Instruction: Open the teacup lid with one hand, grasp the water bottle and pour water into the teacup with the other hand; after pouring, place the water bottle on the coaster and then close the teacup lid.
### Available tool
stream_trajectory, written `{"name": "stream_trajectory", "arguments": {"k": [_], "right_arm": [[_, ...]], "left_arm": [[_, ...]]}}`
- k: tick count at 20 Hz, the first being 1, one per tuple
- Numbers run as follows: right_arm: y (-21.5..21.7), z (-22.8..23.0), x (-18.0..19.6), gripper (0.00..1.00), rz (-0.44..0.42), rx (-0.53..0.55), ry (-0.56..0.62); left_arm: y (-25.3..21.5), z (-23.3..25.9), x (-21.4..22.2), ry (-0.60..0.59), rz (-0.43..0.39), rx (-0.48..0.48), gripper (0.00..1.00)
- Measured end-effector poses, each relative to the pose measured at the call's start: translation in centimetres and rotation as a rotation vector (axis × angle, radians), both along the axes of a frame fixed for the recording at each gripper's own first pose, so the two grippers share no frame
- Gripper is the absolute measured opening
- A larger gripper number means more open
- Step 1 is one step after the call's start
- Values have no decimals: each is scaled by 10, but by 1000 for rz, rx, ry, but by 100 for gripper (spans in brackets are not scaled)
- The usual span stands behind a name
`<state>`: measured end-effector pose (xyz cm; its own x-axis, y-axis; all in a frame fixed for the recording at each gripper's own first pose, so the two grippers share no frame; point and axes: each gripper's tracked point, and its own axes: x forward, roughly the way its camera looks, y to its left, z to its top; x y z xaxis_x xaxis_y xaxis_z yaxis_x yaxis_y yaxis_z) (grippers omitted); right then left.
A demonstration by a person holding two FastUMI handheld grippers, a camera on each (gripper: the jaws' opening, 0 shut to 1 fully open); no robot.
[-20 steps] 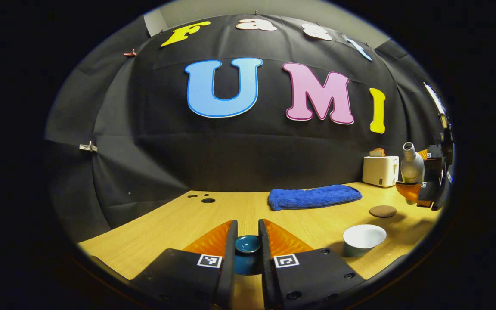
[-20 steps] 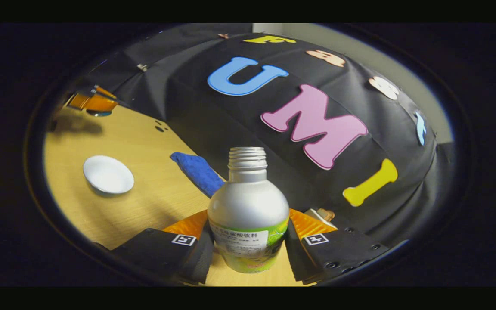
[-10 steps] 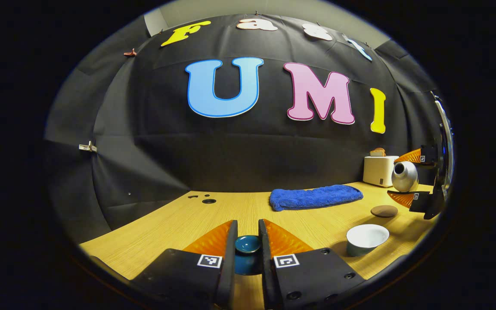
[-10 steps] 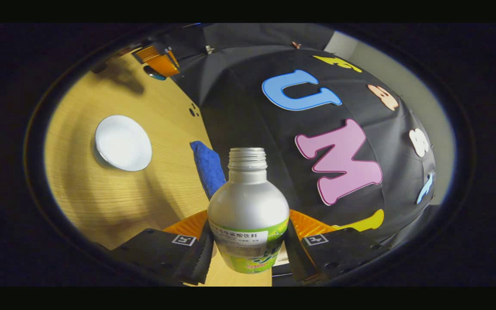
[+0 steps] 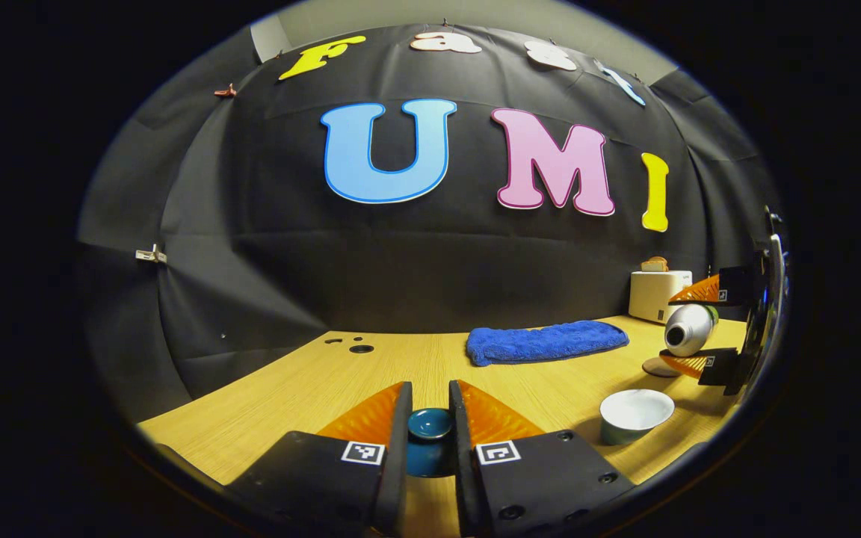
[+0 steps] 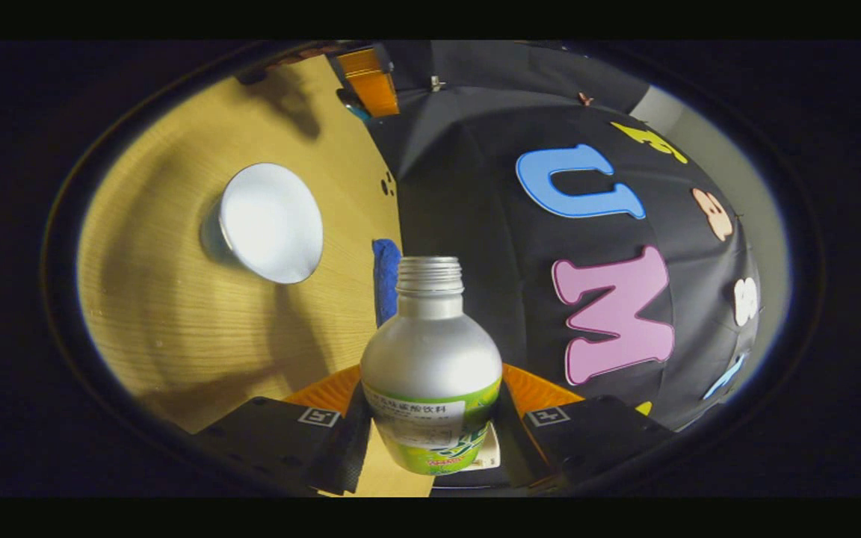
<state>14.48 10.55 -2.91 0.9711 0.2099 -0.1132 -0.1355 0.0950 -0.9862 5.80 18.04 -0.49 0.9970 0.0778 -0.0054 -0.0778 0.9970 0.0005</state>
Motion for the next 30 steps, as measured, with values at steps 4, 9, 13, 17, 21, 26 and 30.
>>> {"name": "stream_trajectory", "arguments": {"k": [4, 9, 13, 17, 21, 26, 30], "right_arm": [[7, -1, 1, 75, 21, -67, -15], [13, -9, 1, 75, 46, -163, -22], [17, -14, 0, 75, 70, -232, -44], [19, -20, 1, 75, 78, -271, -45], [18, -23, 4, 72, 74, -301, -43], [21, -17, 3, 75, 94, -346, -70], [20, -20, 5, 75, 91, -383, -63]], "left_arm": [[0, 0, 0, 0, 0, 0, 31], [0, 0, 0, -1, 0, 0, 30], [0, -1, 0, -1, 0, 0, 31], [1, 0, 0, -1, 0, 0, 31], [1, -1, 0, -1, 0, 0, 31], [1, 0, 0, -1, 0, 0, 31], [2, 0, 0, -2, 9, 1, 31]]}}
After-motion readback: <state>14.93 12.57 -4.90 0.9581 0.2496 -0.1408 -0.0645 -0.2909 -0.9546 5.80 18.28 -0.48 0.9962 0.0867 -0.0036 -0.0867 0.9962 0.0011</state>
